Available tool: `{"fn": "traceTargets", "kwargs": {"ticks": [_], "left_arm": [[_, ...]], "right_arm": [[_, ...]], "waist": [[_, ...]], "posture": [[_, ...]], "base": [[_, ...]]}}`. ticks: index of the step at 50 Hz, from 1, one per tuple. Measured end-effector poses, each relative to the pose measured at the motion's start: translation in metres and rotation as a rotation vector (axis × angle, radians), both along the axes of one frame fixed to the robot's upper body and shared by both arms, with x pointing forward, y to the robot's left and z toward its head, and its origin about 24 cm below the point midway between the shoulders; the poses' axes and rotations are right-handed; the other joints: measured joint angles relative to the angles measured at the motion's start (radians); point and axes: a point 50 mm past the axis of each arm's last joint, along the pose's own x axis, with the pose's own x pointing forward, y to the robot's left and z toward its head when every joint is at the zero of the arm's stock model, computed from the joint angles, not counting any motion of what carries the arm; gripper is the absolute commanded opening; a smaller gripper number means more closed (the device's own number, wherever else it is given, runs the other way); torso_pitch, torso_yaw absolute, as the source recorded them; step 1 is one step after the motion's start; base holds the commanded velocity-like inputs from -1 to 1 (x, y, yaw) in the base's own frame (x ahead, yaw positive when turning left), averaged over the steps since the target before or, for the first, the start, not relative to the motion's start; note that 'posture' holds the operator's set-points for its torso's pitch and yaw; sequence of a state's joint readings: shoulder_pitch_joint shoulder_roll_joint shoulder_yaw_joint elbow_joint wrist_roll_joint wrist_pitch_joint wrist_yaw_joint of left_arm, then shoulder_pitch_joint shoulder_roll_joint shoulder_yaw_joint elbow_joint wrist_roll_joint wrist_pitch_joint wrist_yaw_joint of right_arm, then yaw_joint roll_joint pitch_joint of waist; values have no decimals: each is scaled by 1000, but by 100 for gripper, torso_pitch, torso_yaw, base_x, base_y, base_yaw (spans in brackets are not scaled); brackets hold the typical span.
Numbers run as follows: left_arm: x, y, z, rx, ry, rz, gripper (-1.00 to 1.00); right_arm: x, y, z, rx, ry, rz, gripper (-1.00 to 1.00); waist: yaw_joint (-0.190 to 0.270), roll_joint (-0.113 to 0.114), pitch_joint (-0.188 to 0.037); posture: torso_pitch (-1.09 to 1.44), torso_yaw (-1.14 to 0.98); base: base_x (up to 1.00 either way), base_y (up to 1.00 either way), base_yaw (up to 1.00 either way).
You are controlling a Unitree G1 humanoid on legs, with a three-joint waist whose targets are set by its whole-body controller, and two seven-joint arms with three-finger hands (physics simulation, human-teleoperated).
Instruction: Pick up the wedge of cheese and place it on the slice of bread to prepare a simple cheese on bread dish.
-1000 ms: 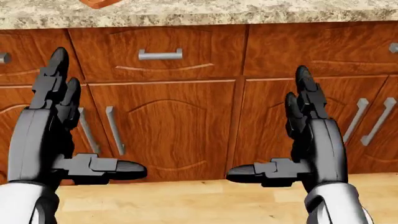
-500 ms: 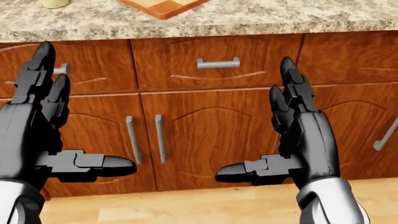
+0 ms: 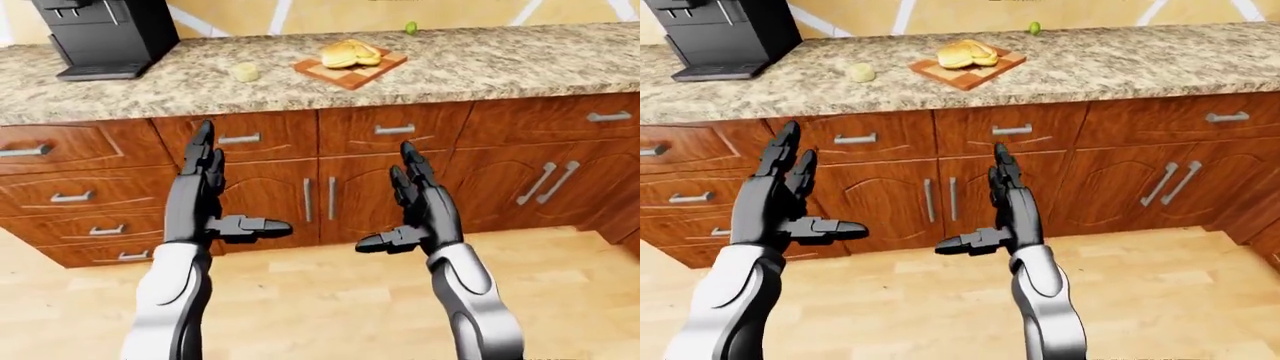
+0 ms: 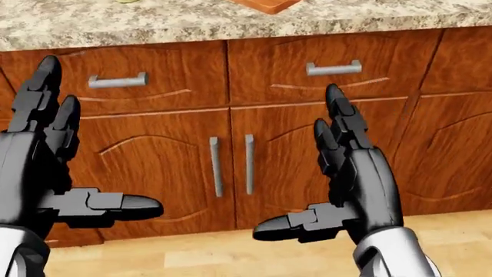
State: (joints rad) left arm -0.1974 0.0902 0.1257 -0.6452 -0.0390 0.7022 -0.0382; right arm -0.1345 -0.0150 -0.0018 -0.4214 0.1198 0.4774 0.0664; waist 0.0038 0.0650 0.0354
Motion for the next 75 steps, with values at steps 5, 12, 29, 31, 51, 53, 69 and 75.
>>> {"fn": "traceTargets", "kwargs": {"ticks": [5, 12, 29, 31, 51, 53, 69, 75], "left_arm": [[2, -6, -4, -2, 21, -20, 100], [1, -2, 3, 12, -10, 3, 100], [3, -12, 30, 31, -60, -54, 100], [3, -12, 31, 33, -66, -54, 100], [2, -13, 24, 27, -28, -58, 100], [2, -12, 25, 28, -23, -61, 100], [-2, -4, 30, 38, -46, -13, 100], [-6, -4, 38, 42, -90, -15, 100]], "right_arm": [[0, -4, -4, 4, 22, -9, 100], [4, -4, 5, 41, -30, -9, 100], [-2, -24, 30, 59, -135, -118, 100], [-2, -23, 34, 59, -147, -116, 100], [-8, -24, 41, 65, -155, -120, 100], [-8, -26, 44, 64, -147, -127, 100], [-15, -20, 57, 73, -182, -96, 100], [-18, -17, 65, 76, -233, -83, 100]], "waist": [[24, -37, -12], [26, -78, 8], [-11, -51, 5], [-16, -26, 1], [1, -116, 15], [-6, -111, 9], [16, -25, 6], [36, -91, -10]], "posture": [[0, 0], [0, 0], [0, 0], [0, 0], [0, 0], [0, 0], [0, 0], [0, 0]], "base": [[0, 0, 59], [0, 0, 22], [15, -2, 0], [30, 0, 0], [50, 0, 0], [51, 0, 0], [52, 0, 0], [47, 0, 0]]}}
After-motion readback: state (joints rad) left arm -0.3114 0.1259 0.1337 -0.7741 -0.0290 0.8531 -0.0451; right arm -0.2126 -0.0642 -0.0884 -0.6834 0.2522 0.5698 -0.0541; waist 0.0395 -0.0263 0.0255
